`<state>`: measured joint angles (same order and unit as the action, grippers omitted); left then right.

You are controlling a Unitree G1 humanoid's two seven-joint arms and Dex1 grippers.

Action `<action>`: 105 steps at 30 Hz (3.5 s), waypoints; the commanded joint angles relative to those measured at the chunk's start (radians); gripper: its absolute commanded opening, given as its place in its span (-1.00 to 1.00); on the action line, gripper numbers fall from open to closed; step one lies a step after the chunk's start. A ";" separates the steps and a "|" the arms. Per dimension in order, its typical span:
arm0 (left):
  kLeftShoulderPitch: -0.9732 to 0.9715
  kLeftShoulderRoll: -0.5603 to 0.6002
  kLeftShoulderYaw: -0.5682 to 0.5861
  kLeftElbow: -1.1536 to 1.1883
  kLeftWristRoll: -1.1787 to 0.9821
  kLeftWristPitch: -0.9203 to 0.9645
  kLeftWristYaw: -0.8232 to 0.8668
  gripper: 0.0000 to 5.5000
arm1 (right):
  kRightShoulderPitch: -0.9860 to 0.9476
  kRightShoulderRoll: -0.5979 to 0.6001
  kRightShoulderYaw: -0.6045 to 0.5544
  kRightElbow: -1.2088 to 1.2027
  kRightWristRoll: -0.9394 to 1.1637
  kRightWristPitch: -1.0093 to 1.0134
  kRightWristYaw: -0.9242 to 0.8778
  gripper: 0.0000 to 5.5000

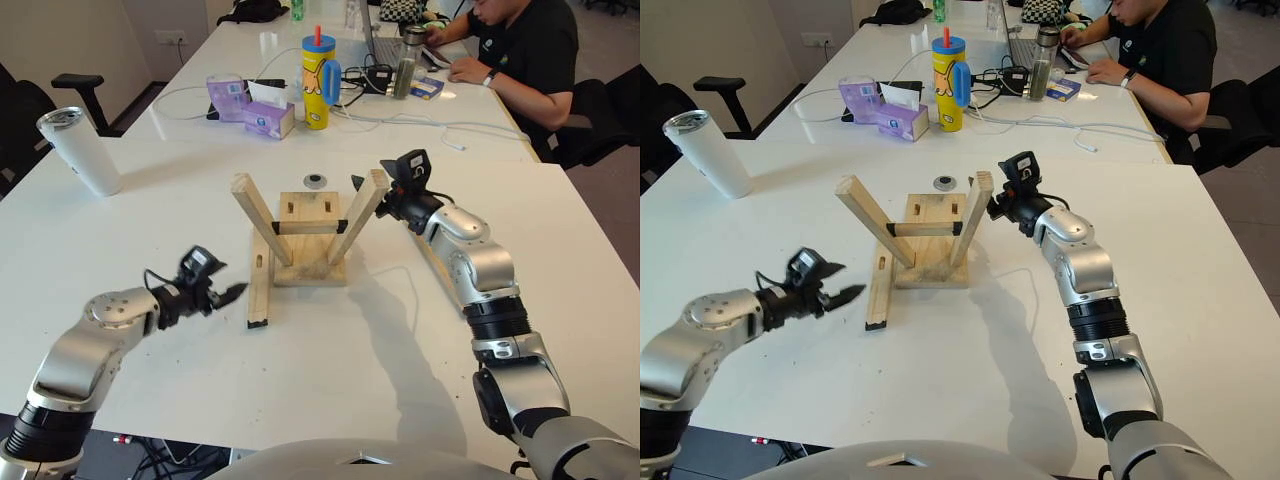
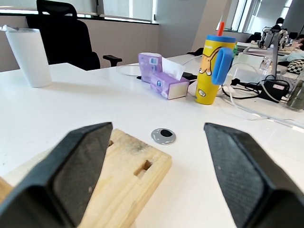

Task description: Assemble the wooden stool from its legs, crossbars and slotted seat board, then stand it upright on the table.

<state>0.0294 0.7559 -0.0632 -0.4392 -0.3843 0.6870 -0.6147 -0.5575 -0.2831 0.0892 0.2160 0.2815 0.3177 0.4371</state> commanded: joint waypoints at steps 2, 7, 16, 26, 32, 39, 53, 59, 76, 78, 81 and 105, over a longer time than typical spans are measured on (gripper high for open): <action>-0.073 -0.001 -0.077 -0.066 -0.012 0.001 -0.086 0.15 | -0.014 -0.004 0.013 0.038 -0.029 -0.052 0.077 0.30; -0.202 0.031 -0.153 0.052 0.077 -0.049 -0.165 0.15 | -0.014 -0.022 0.018 0.015 -0.012 -0.056 0.199 0.30; -0.464 -0.041 -0.237 0.397 0.234 -0.238 -0.265 0.15 | 0.040 -0.101 0.052 -0.166 0.065 0.081 0.423 0.30; -0.812 -0.263 -0.270 0.879 0.386 -0.525 -0.234 0.15 | 0.083 -0.079 0.120 -0.349 0.108 0.215 0.450 0.30; -0.848 -0.314 -0.256 1.044 0.407 -0.605 -0.266 0.15 | 0.065 -0.041 0.102 -0.319 0.077 0.212 0.373 0.30; -0.773 -0.215 -0.252 1.122 0.452 -0.645 -0.340 0.15 | 0.043 -0.093 0.059 -0.215 0.025 0.170 0.346 0.30; -0.384 -0.016 -0.252 0.493 0.402 -0.406 -0.523 0.15 | 0.024 -0.203 0.129 0.098 -0.304 -0.019 0.170 0.30; -0.384 -0.056 -0.277 0.388 0.384 -0.337 -0.529 0.15 | 0.021 -0.206 0.178 0.186 -0.438 -0.134 0.103 0.30; -0.603 -0.305 -0.323 0.771 0.453 -0.446 -0.355 0.15 | 0.052 -0.282 0.196 0.110 -0.457 -0.158 0.359 0.30; -0.661 -0.361 -0.305 0.861 0.453 -0.481 -0.301 0.15 | 0.053 -0.284 0.197 0.102 -0.457 -0.148 0.371 0.30; -0.718 -0.418 -0.294 0.967 0.455 -0.523 -0.262 0.15 | 0.052 -0.263 0.192 0.099 -0.461 -0.128 0.347 0.30; -0.166 -0.497 0.102 0.176 0.199 -0.186 0.121 0.15 | 0.071 -0.545 -0.120 0.384 -0.229 0.005 0.524 0.30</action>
<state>-0.1826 0.2838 0.0052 -0.1908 -0.1554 0.4416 -0.5420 -0.5273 -0.8352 -0.0604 0.5740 0.0593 0.3473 0.9354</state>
